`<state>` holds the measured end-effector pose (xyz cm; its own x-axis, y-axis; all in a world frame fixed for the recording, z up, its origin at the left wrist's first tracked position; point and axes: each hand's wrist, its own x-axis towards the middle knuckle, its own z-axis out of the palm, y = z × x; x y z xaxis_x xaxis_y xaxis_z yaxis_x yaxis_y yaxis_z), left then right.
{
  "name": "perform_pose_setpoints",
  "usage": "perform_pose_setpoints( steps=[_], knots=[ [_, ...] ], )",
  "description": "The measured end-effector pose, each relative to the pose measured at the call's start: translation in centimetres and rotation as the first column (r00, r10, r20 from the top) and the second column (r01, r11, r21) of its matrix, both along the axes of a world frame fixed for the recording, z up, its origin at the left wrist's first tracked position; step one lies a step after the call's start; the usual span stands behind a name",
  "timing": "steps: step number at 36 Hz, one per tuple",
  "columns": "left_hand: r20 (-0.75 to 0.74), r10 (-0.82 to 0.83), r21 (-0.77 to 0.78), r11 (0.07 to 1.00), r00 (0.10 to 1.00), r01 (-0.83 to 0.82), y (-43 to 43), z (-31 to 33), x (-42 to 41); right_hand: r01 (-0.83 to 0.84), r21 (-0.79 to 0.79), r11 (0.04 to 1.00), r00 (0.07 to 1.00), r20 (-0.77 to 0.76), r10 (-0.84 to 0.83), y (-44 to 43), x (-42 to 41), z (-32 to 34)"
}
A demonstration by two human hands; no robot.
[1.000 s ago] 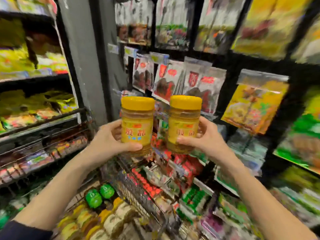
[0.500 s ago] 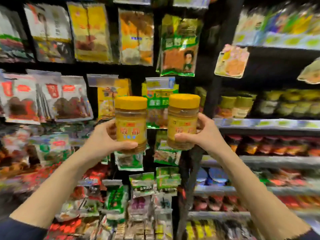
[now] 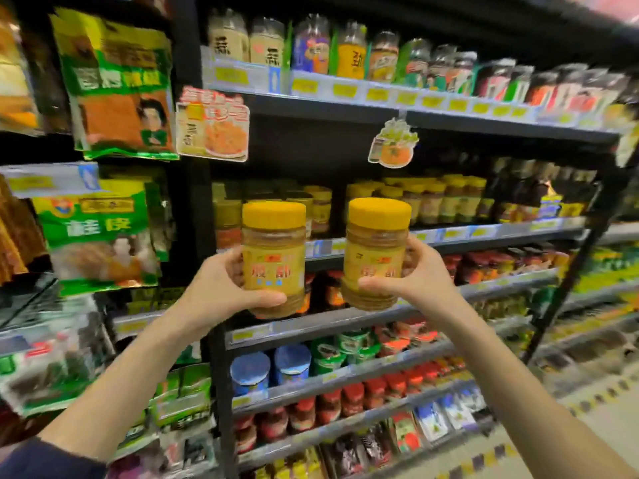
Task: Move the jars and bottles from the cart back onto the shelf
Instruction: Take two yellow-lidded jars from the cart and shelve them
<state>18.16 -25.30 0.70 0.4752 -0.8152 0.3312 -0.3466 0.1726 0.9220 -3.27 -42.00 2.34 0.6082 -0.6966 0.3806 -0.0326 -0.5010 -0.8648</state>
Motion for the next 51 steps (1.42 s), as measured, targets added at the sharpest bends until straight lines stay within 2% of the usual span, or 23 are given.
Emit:
perform_pose_setpoints(
  steps=[12, 30, 39, 51],
  knots=[
    [-0.01, -0.016, 0.044, 0.999, 1.0, 0.017, -10.5, -0.4, -4.8, -0.011, -0.062, 0.998, 1.0, -0.001, 0.011, -11.1, -4.3, 0.4],
    [0.018, 0.158, 0.068, 0.985, 0.987, -0.159, -16.6, 0.0, -1.0, -0.186, -0.25, 0.95, 0.977, 0.054, 0.205, -20.8, 5.0, 1.8],
    [0.008, 0.293, 0.1, 0.951, 0.956, -0.293, -14.8, -0.3, 0.8, -0.305, -0.218, 0.927, 0.95, -0.003, 0.312, -22.9, 11.8, 1.2],
    [-0.021, 0.406, 0.088, 0.911, 0.913, -0.403, -13.2, -1.1, 0.5, -0.34, -0.022, 0.94, 0.932, -0.142, 0.334, -25.0, 18.1, -0.4]
  ],
)
